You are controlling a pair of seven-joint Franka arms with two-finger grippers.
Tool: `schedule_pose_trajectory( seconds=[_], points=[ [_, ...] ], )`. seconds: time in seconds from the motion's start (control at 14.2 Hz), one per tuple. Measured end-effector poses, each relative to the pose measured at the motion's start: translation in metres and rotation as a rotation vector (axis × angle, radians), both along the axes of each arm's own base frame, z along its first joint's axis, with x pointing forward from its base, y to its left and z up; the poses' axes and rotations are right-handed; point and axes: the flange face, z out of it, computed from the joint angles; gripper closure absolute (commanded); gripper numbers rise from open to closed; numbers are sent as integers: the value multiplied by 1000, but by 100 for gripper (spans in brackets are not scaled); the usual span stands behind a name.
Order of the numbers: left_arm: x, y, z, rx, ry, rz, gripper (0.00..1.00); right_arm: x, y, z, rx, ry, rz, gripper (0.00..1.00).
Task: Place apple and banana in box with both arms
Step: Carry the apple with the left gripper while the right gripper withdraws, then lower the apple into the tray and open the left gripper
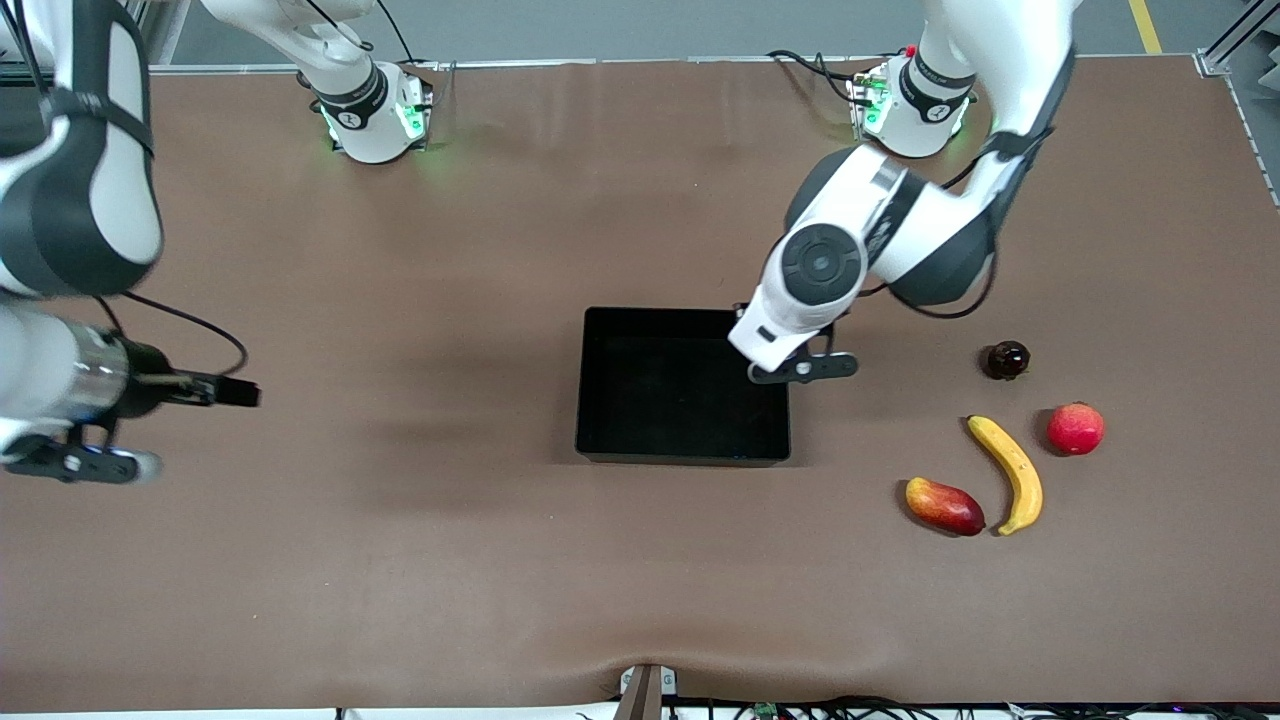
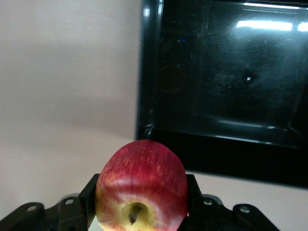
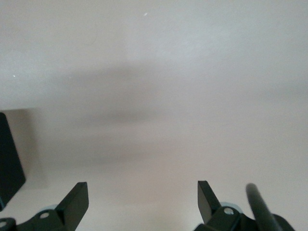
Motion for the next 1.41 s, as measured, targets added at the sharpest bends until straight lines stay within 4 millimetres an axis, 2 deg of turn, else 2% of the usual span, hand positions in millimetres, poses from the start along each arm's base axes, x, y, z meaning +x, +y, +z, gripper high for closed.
schedule_pose_trajectory(
  seconds=[0.14, 0.28, 0.42, 0.56, 0.85, 0.99, 1.2, 1.41],
  points=[
    [-3, -6, -25, -14, -10, 17, 100, -15, -25, 36, 10, -47, 66, 0],
    [-10, -7, -44, -9, -4, 29, 100, -33, -60, 70, 23, -92, 140, 0],
    [-20, -9, -61, -9, -5, 32, 100, -56, -83, 98, 45, -135, 146, 0],
    [-26, -12, -75, -23, -21, 31, 100, -80, -87, 121, 58, -183, 147, 0],
    [-36, -16, -97, -23, -10, 19, 100, -132, -60, 154, 58, -221, 191, 0],
    [-38, -21, -110, -37, -17, 17, 100, -143, -47, 154, 46, -212, 214, 0],
    [-36, -25, -122, -55, -28, 20, 100, -135, -52, 125, 46, -173, 205, 0],
    [-39, -35, -126, -63, -30, 6, 100, -130, -58, 114, 8, -162, 202, 0]
  ],
)
